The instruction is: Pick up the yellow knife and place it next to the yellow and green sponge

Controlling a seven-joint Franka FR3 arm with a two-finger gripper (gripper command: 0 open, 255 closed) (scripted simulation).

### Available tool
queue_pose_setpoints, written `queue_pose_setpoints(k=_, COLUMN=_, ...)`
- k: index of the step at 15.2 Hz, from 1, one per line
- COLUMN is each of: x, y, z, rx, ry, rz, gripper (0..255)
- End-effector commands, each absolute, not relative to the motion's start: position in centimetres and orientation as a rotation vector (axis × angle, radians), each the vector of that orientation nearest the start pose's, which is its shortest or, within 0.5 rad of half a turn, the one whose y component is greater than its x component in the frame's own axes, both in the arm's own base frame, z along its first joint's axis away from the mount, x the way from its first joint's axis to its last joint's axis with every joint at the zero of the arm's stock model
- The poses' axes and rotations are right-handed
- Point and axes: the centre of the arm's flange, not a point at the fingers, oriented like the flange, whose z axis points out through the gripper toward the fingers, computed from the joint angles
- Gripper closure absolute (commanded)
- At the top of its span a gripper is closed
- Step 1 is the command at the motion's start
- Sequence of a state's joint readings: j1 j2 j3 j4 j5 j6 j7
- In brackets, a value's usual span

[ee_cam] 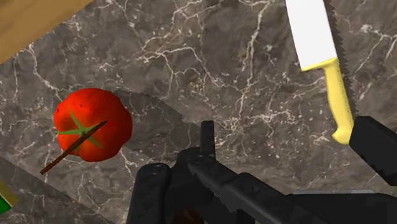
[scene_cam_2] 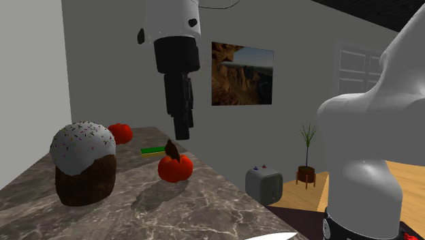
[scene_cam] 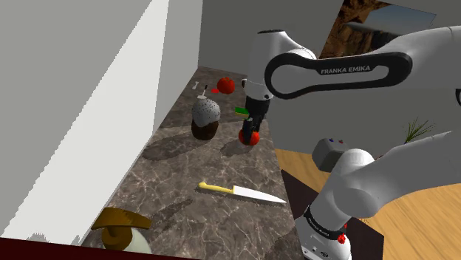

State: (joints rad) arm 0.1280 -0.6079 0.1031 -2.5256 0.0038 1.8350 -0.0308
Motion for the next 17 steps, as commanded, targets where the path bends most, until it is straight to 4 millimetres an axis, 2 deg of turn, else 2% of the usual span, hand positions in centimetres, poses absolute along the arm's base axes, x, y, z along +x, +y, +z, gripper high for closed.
queue_pose_setpoints(k=1, x=34.9, y=10.2, z=45.3, rx=-3.169, ry=-0.515, rz=0.140, gripper=0)
queue_pose_setpoints(k=7, x=34.2, y=16.1, z=39.4, rx=-3.109, ry=-0.898, rz=0.180, gripper=0)
queue_pose_setpoints(k=13, x=31.9, y=21.4, z=33.4, rx=-3.003, ry=-1.269, rz=0.218, gripper=0)
queue_pose_setpoints(k=17, x=31.7, y=21.0, z=31.4, rx=-3.003, ry=-1.269, rz=0.218, gripper=0)
